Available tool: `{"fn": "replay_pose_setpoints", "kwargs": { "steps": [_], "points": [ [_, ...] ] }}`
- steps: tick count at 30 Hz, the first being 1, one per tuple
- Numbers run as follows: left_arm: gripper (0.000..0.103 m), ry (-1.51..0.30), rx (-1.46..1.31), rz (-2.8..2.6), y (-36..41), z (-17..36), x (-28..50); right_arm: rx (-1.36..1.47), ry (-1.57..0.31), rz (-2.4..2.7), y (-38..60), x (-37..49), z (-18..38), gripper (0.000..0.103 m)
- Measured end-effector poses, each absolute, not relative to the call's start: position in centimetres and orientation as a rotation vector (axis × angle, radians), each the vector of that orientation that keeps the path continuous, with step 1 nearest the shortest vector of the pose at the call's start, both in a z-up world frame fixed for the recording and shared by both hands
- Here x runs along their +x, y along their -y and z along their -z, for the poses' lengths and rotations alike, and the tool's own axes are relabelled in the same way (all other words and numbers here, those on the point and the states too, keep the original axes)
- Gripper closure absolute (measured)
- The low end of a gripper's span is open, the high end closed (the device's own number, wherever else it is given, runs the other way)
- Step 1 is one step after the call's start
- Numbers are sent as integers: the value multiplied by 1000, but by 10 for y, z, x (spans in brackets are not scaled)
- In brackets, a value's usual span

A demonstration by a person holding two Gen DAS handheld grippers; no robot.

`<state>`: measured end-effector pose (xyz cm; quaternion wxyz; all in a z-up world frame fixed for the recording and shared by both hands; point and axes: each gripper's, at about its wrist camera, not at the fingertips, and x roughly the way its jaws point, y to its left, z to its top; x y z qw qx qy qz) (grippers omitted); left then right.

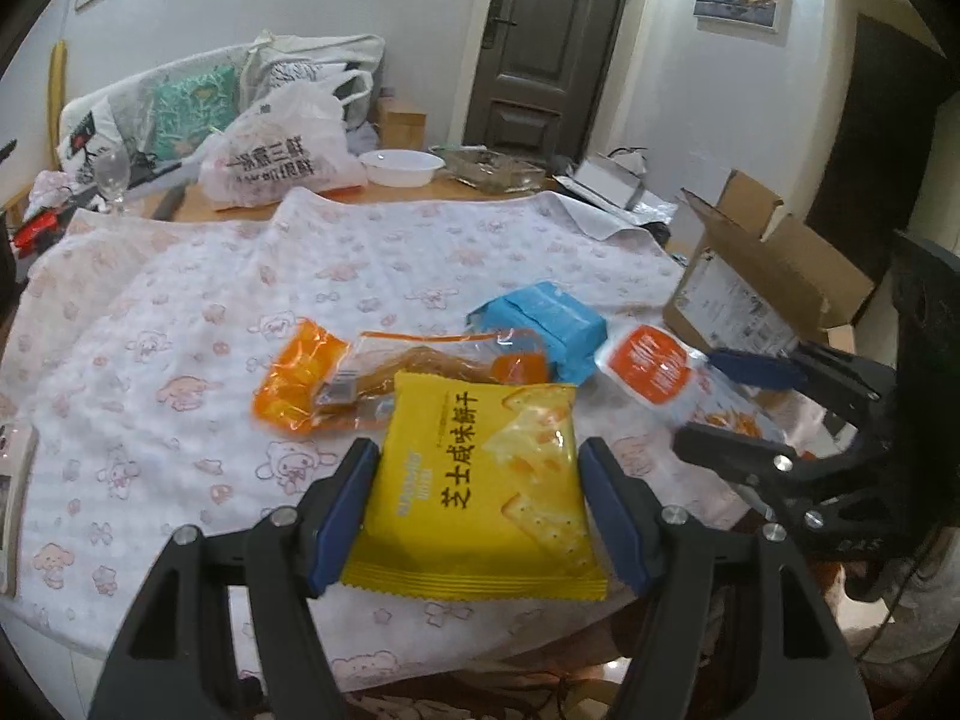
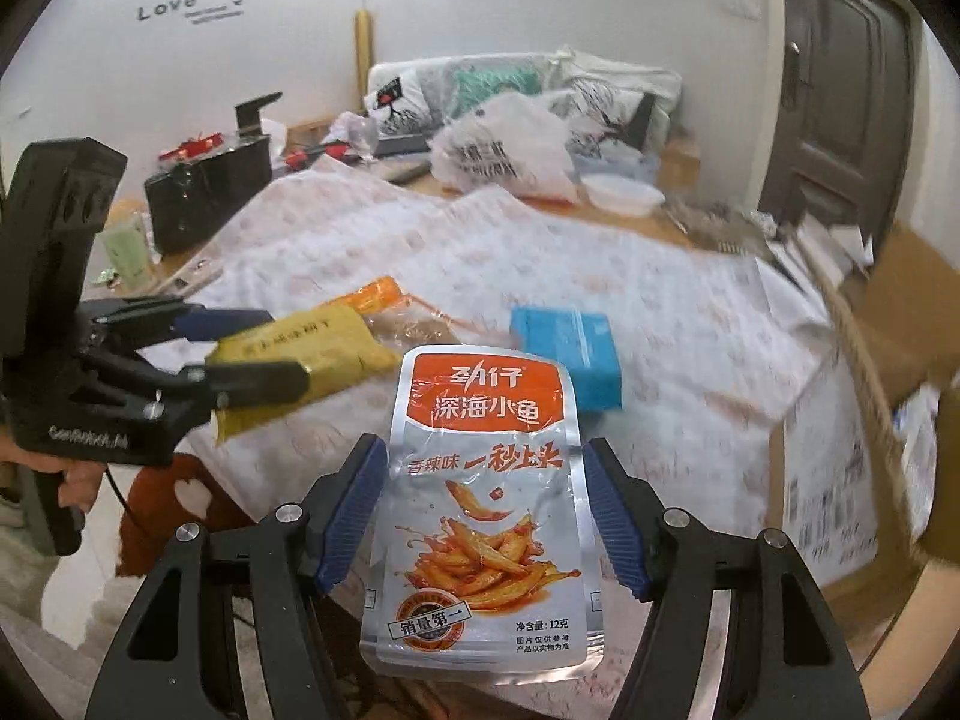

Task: Organize snacks
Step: 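Grasp the yellow cheese-cracker pack with the left gripper while the right gripper holds the fish pouch, then carry both packs into the cardboard box and open both grippers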

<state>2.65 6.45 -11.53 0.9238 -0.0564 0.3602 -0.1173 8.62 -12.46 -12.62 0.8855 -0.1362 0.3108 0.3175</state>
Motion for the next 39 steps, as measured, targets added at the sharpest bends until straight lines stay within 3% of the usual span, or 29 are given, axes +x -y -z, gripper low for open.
{"fn": "replay_pose_setpoints", "kwargs": {
  "steps": [10, 22, 31, 39],
  "points": [
    [37, -756, -140, 196, -75, 123, 20, -265, -699, -659, 128, 92, 136, 39],
    [37, -605, -125, 191, -69, 48, 17, -264, -530, -730, 128, 86, 68, 39],
    [37, -470, -13, 294, -3, -31, 37, -214, -404, -645, 189, 91, 15, 39],
    [37, -458, 74, 476, 100, -60, 77, -146, -393, -487, 281, 110, 5, 39]
  ]
}}
